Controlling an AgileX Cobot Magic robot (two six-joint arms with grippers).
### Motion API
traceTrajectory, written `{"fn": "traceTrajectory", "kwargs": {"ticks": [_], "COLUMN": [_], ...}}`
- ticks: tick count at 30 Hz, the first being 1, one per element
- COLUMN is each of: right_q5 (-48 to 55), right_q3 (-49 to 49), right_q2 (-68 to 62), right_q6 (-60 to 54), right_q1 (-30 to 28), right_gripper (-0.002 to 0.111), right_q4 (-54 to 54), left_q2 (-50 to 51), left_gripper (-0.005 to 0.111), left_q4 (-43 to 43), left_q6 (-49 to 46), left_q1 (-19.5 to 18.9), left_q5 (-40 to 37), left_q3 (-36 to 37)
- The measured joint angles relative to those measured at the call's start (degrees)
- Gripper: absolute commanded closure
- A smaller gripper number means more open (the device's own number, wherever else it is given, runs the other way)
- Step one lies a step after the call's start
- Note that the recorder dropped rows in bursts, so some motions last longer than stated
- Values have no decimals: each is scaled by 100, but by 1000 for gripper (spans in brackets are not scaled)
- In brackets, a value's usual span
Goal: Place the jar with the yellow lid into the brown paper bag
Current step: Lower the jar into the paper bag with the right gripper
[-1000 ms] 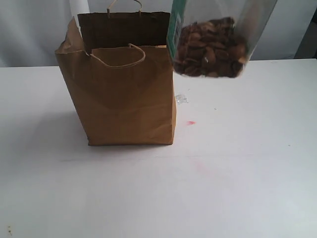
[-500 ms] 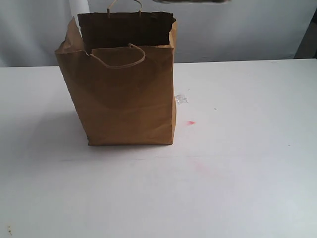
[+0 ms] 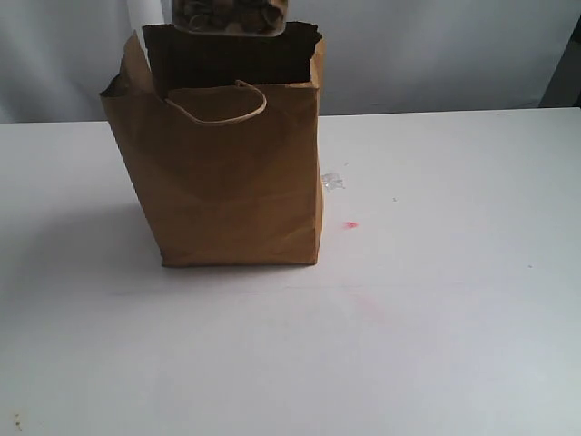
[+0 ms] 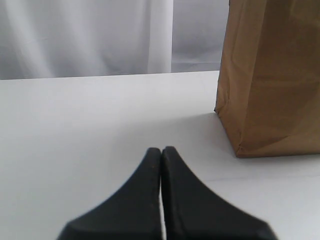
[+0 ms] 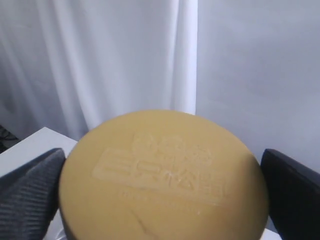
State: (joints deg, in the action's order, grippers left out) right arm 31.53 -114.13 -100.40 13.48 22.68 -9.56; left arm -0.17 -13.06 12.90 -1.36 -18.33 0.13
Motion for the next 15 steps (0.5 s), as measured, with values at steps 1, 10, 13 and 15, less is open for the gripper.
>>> {"fn": "traceTrajectory", "kwargs": {"ticks": [1,10,13,15], "right_q5": [-46,-292,-292,-302], "right_q3": [0,0,0,0], "right_q2": [-50,-584,-764,-890], "right_q6": [0,0,0,0], "right_q1": [0,0,0,0], "right_gripper": [108,108,108,108], "right_q4": [9,9,9,9], "left_q2": [0,0,0,0], "left_gripper": [106,106,106,106], "left_q4": [0,0,0,0], "left_q6": [0,0,0,0], "left_q1": [0,0,0,0], "left_q5": [0,0,0,0], "left_q3": [0,0,0,0]}}
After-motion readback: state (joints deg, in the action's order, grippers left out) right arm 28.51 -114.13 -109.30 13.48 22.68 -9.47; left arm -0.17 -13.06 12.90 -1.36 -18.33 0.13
